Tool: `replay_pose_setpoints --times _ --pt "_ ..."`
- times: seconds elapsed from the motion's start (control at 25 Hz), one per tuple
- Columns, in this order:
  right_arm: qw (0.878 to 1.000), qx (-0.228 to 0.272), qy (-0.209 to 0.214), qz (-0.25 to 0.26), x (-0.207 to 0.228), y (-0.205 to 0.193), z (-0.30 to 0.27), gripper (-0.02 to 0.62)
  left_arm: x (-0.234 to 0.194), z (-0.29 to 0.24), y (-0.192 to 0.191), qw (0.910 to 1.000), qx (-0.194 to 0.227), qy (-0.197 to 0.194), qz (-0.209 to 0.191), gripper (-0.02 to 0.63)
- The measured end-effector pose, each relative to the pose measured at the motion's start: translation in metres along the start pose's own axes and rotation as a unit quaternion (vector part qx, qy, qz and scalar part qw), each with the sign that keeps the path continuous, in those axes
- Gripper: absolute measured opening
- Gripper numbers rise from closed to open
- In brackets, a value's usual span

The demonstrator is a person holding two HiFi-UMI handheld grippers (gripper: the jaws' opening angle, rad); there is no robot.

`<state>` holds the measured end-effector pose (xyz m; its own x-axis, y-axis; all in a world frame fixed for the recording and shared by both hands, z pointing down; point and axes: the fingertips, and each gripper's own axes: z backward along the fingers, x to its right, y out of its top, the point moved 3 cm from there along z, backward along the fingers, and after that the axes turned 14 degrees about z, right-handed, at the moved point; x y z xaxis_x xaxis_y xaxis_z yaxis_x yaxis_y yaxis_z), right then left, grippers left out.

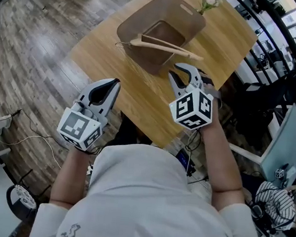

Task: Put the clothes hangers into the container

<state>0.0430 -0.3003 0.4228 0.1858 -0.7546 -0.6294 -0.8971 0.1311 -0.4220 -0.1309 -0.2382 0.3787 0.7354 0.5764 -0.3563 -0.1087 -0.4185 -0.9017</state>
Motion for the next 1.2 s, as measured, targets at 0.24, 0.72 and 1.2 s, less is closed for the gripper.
replay_pose_setpoints --times 0.24,0.72,1.2 --pt "0.998 0.027 -0.006 -0.058 -0.022 -0.004 0.032 0.082 0.035 0.005 -0.001 0.9997 0.013 -0.008 -0.016 0.006" --pt "0.983 0.114 -0.057 -0.131 -0.05 -0.007 0.106 0.011 0.092 0.012 -0.012 0.9991 0.024 -0.016 -0.03 0.006" --pt "0.969 0.165 -0.066 -0.172 -0.071 -0.015 0.15 0.006 0.12 0.02 -0.019 0.9988 0.02 -0.012 -0.042 0.006"
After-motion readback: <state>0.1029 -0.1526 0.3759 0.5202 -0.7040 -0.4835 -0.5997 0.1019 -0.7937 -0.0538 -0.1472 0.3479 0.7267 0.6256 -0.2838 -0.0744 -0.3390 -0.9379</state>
